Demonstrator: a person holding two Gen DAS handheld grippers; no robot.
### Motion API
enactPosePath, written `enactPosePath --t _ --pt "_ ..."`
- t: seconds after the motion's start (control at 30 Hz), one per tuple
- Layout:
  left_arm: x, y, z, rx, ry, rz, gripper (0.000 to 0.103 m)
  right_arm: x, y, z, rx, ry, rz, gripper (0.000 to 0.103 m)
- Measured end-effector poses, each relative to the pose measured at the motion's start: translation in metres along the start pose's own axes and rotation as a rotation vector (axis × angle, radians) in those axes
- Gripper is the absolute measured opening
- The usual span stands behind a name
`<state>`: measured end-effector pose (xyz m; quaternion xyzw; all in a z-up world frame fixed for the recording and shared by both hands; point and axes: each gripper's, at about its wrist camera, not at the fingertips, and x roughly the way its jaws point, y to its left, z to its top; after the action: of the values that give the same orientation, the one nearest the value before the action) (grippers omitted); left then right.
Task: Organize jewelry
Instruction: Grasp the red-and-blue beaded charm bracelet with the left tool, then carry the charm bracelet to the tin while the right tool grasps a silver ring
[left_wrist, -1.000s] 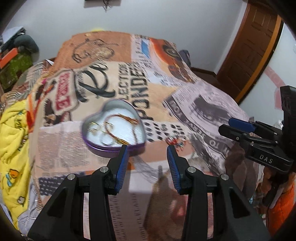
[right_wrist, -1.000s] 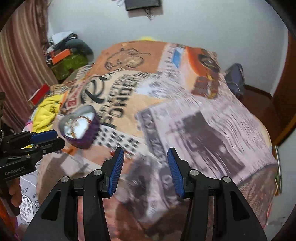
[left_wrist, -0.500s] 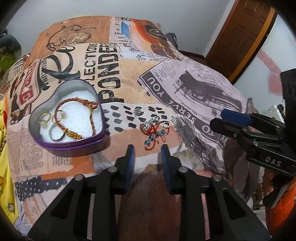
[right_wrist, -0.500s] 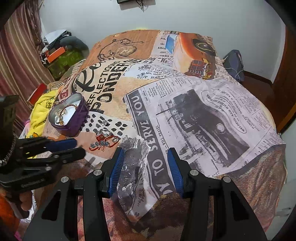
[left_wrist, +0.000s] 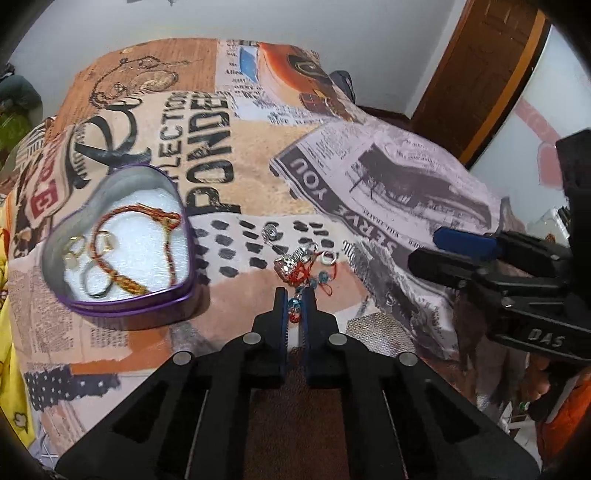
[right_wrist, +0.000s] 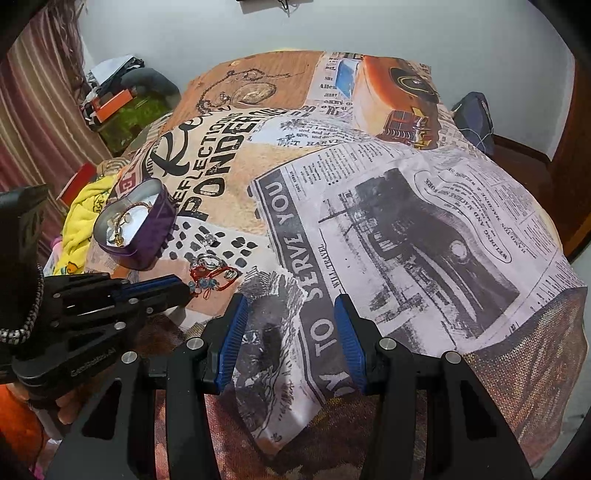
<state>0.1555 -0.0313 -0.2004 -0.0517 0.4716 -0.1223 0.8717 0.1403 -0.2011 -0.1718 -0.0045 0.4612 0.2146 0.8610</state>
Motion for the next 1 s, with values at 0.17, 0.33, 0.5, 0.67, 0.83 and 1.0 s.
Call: enactPosePath --t 0.17,0.33,0.5,0.67,0.83,1.0 --pt "-0.034 0.009 0.006 -0.031 -0.08 -0.009 0.005 0.002 0.006 0.002 -0.011 -0.002 0.012 0.045" --pt "-0.067 0.016 0.01 -0.036 -0.161 0.009 0.005 0.007 0.016 0.003 -0.023 0.005 0.047 0.045" --pt "-0.085 0.025 0.01 -0.046 -0.207 0.05 0.005 0.016 0.031 0.005 -0.046 0.016 0.096 0.045" --pt "-0.087 0.035 0.006 -0.055 -0.211 0.073 0.005 0.03 0.052 0.007 -0.093 0.041 0.153 0.032" --pt "-0.082 0.046 0.0 -0.074 -0.194 0.076 0.005 0.048 0.068 0.007 -0.141 0.079 0.145 0.014" --pt "-0.08 0.055 -0.002 -0.096 -0.189 0.074 0.005 0.055 0.072 0.008 -0.165 0.077 0.118 0.011"
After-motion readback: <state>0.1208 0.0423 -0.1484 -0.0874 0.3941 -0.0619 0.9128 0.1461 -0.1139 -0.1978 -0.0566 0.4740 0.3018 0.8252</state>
